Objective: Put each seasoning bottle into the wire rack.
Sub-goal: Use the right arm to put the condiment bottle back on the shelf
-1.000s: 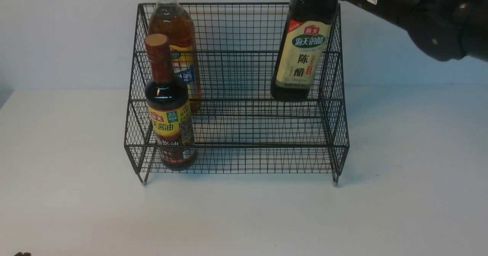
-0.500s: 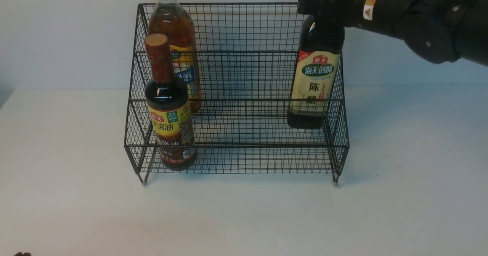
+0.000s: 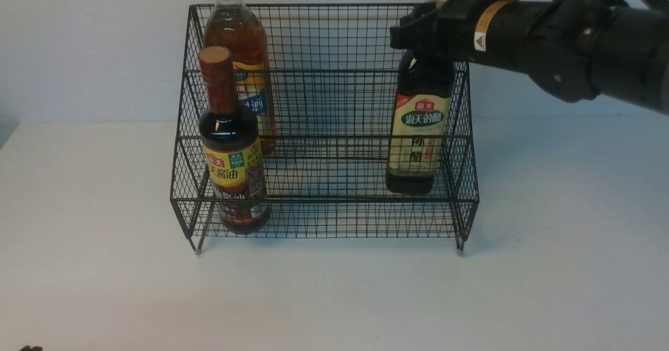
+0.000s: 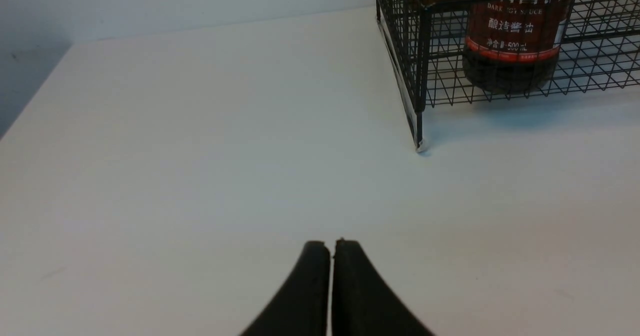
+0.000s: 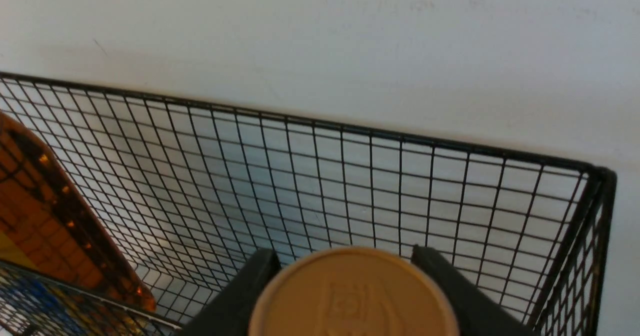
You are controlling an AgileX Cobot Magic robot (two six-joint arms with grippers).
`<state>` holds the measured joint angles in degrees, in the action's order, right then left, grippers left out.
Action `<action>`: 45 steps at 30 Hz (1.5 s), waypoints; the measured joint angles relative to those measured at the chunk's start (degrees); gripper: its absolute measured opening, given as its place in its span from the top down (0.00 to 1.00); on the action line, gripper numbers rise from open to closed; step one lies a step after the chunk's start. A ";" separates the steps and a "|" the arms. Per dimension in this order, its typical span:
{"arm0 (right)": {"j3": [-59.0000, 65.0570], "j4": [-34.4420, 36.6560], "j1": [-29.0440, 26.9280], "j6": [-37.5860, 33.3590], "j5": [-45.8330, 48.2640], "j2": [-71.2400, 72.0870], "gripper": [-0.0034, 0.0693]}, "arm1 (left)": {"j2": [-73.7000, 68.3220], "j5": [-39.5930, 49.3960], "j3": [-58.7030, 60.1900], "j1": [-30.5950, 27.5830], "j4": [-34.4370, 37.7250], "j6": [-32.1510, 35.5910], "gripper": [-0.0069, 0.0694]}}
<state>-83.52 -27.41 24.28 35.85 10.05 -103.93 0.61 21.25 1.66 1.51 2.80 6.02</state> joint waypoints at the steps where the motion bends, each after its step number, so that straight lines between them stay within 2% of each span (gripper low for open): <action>1: -0.06 -0.08 0.00 0.00 -0.30 -0.07 0.52 | 0.00 0.00 0.00 0.00 0.00 0.00 0.92; 14: -0.17 -0.86 0.00 0.00 -0.93 -0.56 0.51 | 0.00 0.00 0.00 0.00 0.00 0.00 0.92; 17: -0.23 -0.91 0.13 0.13 -0.74 -0.56 0.45 | 0.00 0.00 0.00 0.00 0.00 0.00 0.92; 18: -0.23 -1.03 0.35 0.17 -0.13 -0.49 0.37 | 0.00 0.00 0.00 0.00 0.00 0.00 0.92; 21: -0.23 -1.05 0.93 0.17 0.83 0.06 0.26 | 0.00 0.00 0.00 0.00 0.00 0.00 0.92; 25: -0.23 -1.83 1.63 0.17 1.79 1.13 0.21 | 0.00 0.00 0.00 0.00 0.00 0.00 0.92; 33: -0.34 -2.95 2.12 0.23 4.00 2.42 0.19 | 0.00 0.00 0.00 0.00 0.00 0.00 0.92; 45: -0.60 -5.47 5.73 0.23 3.21 7.26 0.19 | 0.00 0.00 0.00 0.00 0.00 0.00 0.92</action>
<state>-84.12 -32.89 30.01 36.08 13.27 -96.67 0.61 21.25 1.66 1.51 2.80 6.02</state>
